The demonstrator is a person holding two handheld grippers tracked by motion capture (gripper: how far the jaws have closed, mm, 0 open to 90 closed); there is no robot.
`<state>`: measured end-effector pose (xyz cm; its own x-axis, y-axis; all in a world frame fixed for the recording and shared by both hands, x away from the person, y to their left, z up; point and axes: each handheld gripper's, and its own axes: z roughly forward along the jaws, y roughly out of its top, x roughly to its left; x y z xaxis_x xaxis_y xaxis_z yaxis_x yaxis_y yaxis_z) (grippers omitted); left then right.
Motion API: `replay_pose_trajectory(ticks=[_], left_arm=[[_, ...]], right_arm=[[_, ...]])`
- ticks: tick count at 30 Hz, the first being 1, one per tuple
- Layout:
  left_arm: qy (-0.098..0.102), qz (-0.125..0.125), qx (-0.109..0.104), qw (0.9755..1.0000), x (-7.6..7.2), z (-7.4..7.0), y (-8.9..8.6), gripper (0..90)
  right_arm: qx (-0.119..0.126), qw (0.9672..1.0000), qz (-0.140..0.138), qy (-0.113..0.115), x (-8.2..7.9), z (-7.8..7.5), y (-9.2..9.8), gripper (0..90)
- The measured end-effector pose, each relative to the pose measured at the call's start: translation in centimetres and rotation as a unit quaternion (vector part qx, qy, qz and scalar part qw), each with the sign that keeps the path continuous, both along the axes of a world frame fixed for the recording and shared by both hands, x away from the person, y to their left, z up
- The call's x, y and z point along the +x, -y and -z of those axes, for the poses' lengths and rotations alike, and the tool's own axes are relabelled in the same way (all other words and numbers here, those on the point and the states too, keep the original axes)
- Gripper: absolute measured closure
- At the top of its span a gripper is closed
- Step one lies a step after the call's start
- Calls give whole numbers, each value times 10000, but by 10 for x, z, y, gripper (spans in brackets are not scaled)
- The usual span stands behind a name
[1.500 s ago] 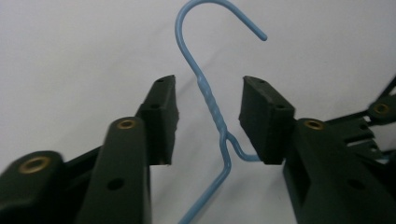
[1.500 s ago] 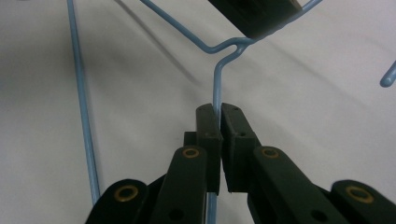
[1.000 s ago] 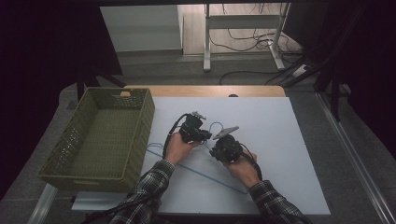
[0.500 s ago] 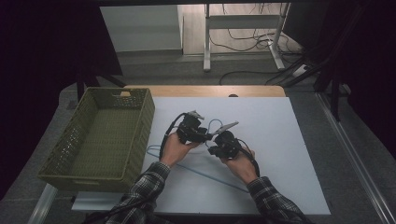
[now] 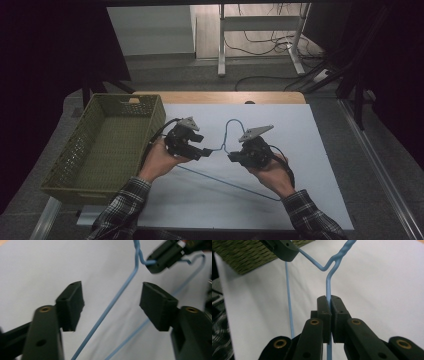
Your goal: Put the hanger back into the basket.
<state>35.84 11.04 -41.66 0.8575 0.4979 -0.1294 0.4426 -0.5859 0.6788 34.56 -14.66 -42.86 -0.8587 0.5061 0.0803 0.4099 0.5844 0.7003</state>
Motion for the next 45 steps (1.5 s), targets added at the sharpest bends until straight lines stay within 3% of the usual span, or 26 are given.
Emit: replay_pose_trajectory(ticks=[3, 4, 8, 9, 10, 11, 12, 16, 19, 21, 24, 25, 26, 27, 30, 31, 33, 34, 38, 45], left_arm=[[-51, 188, 78, 9998, -2, -2, 0, 423], [-82, 398, 227, 9989, -3, -3, 3, 430], [-381, 816, 353, 9953, 0, -1, 11, 531], [-381, 816, 353, 9953, 0, -1, 11, 579], [-524, 949, 424, 9932, 0, 1, 15, 604], [-524, 949, 424, 9932, 0, 1, 15, 627], [-609, 1022, 548, 9914, 1, 4, 18, 673], [-738, 1110, 683, 9887, 3, 6, 21, 777], [-754, 1305, 829, 9851, 0, 7, 25, 854], [-763, 1240, 829, 9859, -2, 6, 25, 870], [-933, 1136, 521, 9878, -4, 3, 21, 873], [-933, 1136, 521, 9878, -4, 3, 21, 874], [-891, 959, 480, 9902, -6, 0, 19, 874], [-842, 893, 412, 9916, -7, -2, 17, 874], [-863, 849, 300, 9922, -6, -5, 14, 874], [-802, 770, 193, 9936, -6, -8, 9, 874], [-786, 745, 138, 9940, -6, -10, 7, 874], [-745, 586, -2, 9955, -7, -13, 3, 874], [-700, 416, -196, 9965, -6, -20, -7, 874], [-509, -8, -510, 9974, -5, -39, -28, 873]], right_arm=[[-24, 9999, -117, 31, -4, -4, 1, 870], [-28, 9997, -240, 51, -8, -6, 1, 870], [-36, 9992, -402, 60, -13, -4, 0, 870], [-40, 9991, -425, 55, -13, -3, -1, 870], [-51, 9989, -457, 68, -14, -2, -1, 870], [-72, 9987, -491, 64, -14, -1, -2, 870], [-85, 9986, -522, 43, -15, -1, -3, 870], [-91, 9981, -603, 77, -15, 0, -4, 869], [-309, 9971, -674, 160, -14, 1, -6, 862], [-374, 9969, -668, 191, -14, 2, -6, 857], [-310, 9975, -616, 168, -12, 2, -4, 785], [-310, 9975, -616, 168, -12, 2, -4, 785], [-204, 9984, -459, 264, -12, -2, 0, 663], [-172, 9986, -398, 294, -12, -4, 2, 631], [-70, 9988, -253, 408, -13, -10, 7, 556], [84, 9986, -103, 510, -15, -16, 14, 498], [216, 9983, 4, 547, -17, -21, 18, 445], [288, 9977, 85, 612, -19, -25, 21, 411], [522, 9961, 232, 679, -26, -35, 30, 345], [596, 9955, 415, 607, -30, -34, 44, 288]])
